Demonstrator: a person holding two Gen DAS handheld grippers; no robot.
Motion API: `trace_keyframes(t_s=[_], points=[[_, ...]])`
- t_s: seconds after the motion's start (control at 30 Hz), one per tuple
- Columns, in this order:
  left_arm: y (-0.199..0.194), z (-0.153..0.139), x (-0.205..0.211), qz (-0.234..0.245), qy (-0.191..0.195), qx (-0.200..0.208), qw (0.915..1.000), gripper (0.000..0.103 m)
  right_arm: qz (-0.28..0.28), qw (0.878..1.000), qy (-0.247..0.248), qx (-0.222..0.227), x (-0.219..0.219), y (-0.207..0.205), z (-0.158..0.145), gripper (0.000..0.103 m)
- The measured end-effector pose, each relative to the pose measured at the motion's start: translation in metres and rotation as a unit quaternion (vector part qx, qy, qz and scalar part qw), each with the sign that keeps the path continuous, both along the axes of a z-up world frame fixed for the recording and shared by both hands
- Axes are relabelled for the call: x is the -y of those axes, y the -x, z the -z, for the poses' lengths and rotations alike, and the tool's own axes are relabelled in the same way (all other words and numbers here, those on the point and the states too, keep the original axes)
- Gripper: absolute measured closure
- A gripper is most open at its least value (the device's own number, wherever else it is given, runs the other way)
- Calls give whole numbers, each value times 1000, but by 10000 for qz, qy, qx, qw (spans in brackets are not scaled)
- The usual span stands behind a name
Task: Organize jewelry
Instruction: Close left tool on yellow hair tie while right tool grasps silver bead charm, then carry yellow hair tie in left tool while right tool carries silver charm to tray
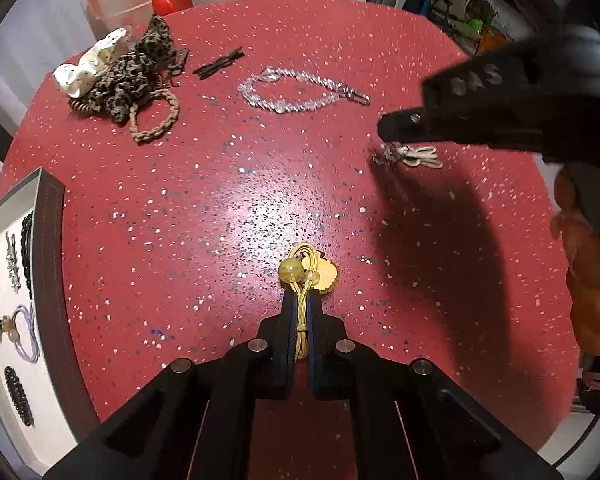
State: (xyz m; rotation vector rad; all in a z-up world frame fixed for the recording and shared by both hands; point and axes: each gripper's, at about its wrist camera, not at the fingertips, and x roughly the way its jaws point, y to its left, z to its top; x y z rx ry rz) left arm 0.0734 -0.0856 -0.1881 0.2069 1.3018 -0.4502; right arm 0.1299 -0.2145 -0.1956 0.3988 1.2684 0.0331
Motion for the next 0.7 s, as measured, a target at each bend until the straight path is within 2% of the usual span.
trace_keyframes(t_s=[0.23,0.37,0.4,0.43,0.47,0.7], points=[[0,-25,-24,-50,240,-25,9997,97,228,9990,-378,101,6,28,-18,94],[3,-40,-35,-138,313,-9,9994,97,256,9988,-421,75,8,42,-31,94],[7,-38,-53,-147,331,-2,9993,97,258,9988,-423,53,7,46,-32,94],[10,-41,-56,-155,341,7,9993,97,264,9988,-422,27,5,50,-33,94],[14,-44,-60,-167,352,19,9992,97,273,9987,-435,2,5,53,-33,98],[19,-57,-75,-186,413,43,9990,97,356,9983,-452,-123,-4,76,-37,99]])
